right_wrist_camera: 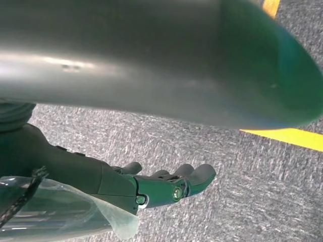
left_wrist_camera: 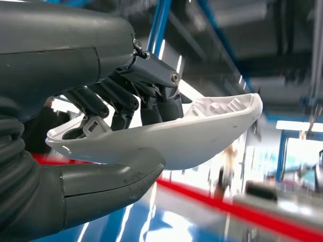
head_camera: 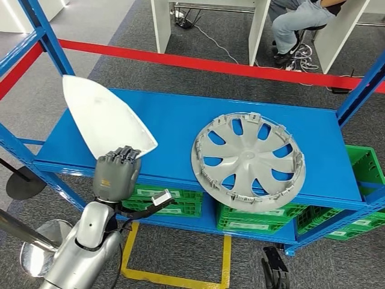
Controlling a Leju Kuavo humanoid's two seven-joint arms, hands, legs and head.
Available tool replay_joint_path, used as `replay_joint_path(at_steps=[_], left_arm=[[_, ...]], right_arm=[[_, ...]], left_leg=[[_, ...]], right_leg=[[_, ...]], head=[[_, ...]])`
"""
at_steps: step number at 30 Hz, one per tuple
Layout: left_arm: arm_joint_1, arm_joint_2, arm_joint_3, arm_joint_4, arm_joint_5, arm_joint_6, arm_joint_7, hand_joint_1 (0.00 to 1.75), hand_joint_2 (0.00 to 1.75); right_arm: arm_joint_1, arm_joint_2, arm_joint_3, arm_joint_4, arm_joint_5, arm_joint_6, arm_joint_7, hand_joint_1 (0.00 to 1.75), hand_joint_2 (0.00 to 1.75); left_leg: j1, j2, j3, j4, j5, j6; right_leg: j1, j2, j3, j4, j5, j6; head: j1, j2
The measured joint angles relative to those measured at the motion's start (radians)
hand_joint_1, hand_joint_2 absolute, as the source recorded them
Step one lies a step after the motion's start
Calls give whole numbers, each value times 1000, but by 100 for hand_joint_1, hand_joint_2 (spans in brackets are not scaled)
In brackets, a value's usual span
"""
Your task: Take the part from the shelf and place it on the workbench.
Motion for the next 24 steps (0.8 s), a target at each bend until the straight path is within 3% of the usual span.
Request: replay_joint_path(at_steps=[8,15,24], left_arm=[[-22,77,-74,-185,-31,-41,69,175,175],[-28,107,-99,-234,-31,-42,82,175,175],[-104,184,-201,-271,-31,-67,193,175,175]], right_arm=[[-1,14,3,0,-13,-5,0,0,0],[-1,18,6,0,-15,-7,0,0,0],[-1,25,6,0,-29,-10,-2,0,0]], left_leg=[[0,0,0,0,0,0],[0,0,0,0,0,0],[0,0,0,0,0,0]], right_leg=[[0,0,0,0,0,0],[0,0,0,0,0,0],[0,0,-1,0,0,0]], head=[[0,0],[0,0],[0,0]])
